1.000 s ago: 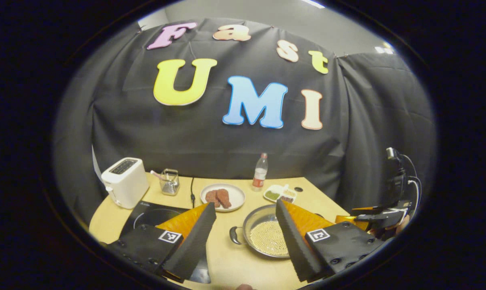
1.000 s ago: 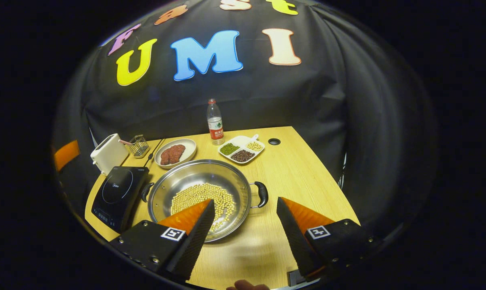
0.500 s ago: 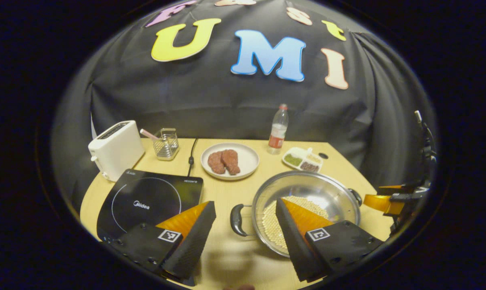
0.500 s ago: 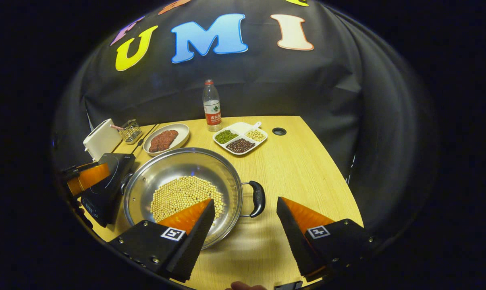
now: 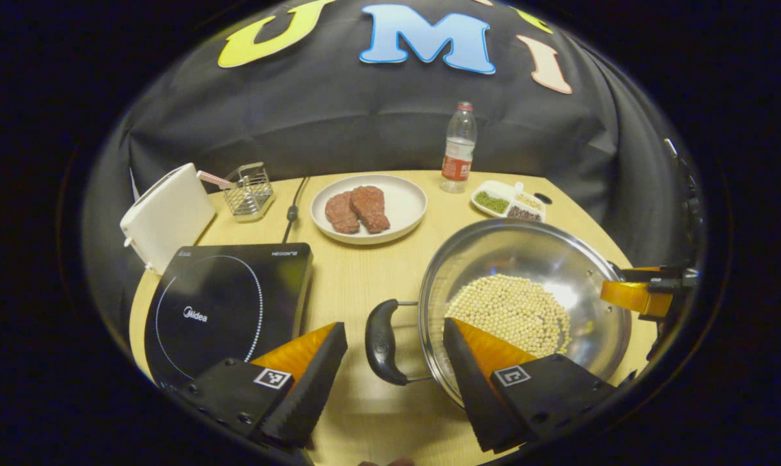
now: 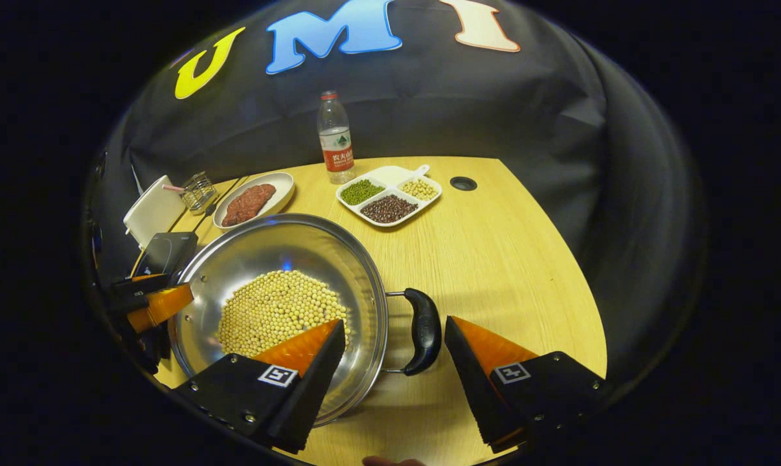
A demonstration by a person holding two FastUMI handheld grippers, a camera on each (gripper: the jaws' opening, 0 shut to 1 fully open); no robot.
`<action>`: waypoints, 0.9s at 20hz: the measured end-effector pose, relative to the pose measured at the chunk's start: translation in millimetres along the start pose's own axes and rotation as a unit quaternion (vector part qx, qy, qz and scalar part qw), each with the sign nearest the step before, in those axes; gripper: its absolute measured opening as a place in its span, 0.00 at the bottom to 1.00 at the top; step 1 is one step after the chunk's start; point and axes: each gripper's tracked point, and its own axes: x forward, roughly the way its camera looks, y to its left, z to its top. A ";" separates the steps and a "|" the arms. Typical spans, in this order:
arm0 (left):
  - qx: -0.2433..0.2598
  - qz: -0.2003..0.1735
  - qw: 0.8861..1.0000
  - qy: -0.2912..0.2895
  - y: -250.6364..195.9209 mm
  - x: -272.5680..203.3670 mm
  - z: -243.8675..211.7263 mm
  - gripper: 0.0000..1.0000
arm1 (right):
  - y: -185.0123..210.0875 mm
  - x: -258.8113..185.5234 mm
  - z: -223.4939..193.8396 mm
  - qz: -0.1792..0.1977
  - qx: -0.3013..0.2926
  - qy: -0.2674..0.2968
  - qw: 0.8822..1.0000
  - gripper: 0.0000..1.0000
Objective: First push the handle of the pot to place it horizontally, then grasp the pot with both hands and set it on the induction cooktop.
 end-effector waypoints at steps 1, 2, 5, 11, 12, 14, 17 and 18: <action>-0.002 0.001 1.000 0.005 -0.4 3.3 -2.3 0.98 | 0.5 4.5 -1.4 0.001 0.002 0.005 1.000 0.89; -0.002 0.006 1.000 0.009 1.7 6.4 -3.0 0.98 | -0.4 8.3 -2.0 -0.001 0.003 0.008 1.000 0.94; -0.001 0.012 1.000 0.020 4.1 14.8 -6.4 0.99 | -1.6 18.5 -5.9 -0.004 0.002 0.016 1.000 0.94; 0.021 0.006 0.999 0.035 -2.7 27.0 -6.4 0.71 | -6.3 23.8 -12.7 -0.014 0.033 0.039 0.999 0.65; 0.018 0.004 0.999 0.036 -3.6 28.9 -7.2 0.72 | -5.5 22.5 -13.0 -0.015 0.035 0.040 0.998 0.61; 0.017 -0.002 0.999 0.035 -2.8 31.3 -5.4 0.73 | -5.1 22.3 -14.7 -0.021 0.040 0.041 0.998 0.57; 0.023 -0.009 0.999 0.038 -2.2 31.8 -5.0 0.68 | -3.3 16.4 -14.2 -0.033 0.040 0.040 0.998 0.57; 0.021 -0.013 0.999 0.040 -2.2 31.4 -6.0 0.64 | -2.5 13.3 -13.9 -0.037 0.039 0.039 0.998 0.57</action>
